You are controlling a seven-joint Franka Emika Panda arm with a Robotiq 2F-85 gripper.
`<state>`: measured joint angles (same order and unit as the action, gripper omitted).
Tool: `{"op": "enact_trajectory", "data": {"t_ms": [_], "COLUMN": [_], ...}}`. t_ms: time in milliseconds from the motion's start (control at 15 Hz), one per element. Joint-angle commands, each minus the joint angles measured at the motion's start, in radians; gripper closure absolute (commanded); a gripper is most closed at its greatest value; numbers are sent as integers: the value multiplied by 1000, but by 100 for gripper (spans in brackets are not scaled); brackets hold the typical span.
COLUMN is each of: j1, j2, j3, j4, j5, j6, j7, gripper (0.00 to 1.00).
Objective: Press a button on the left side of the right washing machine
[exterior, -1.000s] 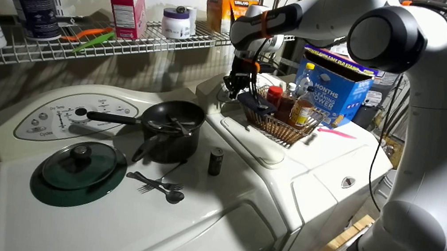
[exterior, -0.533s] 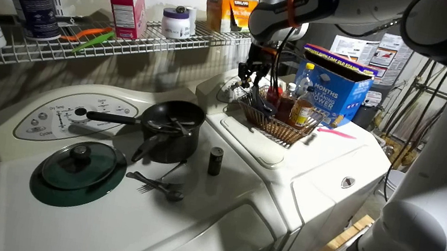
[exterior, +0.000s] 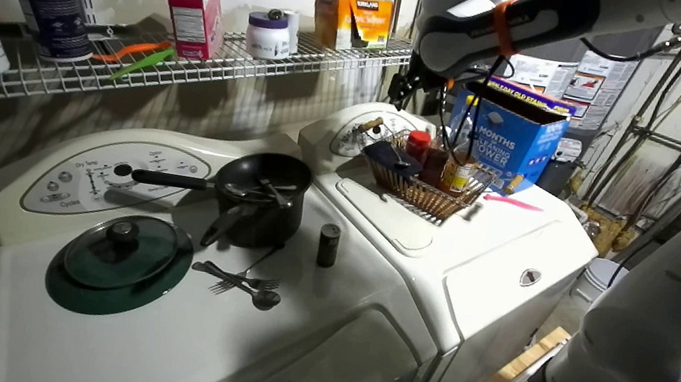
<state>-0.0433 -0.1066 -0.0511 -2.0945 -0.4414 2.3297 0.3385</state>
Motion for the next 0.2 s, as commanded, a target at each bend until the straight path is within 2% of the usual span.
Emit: {"op": "enact_trajectory", "data": {"t_ms": [0, 133], "j1": [-17, -17], "j2": [-13, -12], "j3": [15, 15], "j4": [-11, -12], "j5": [-7, -5], "j6": [5, 5], "j7": [6, 3], "gripper": [0, 0]}}
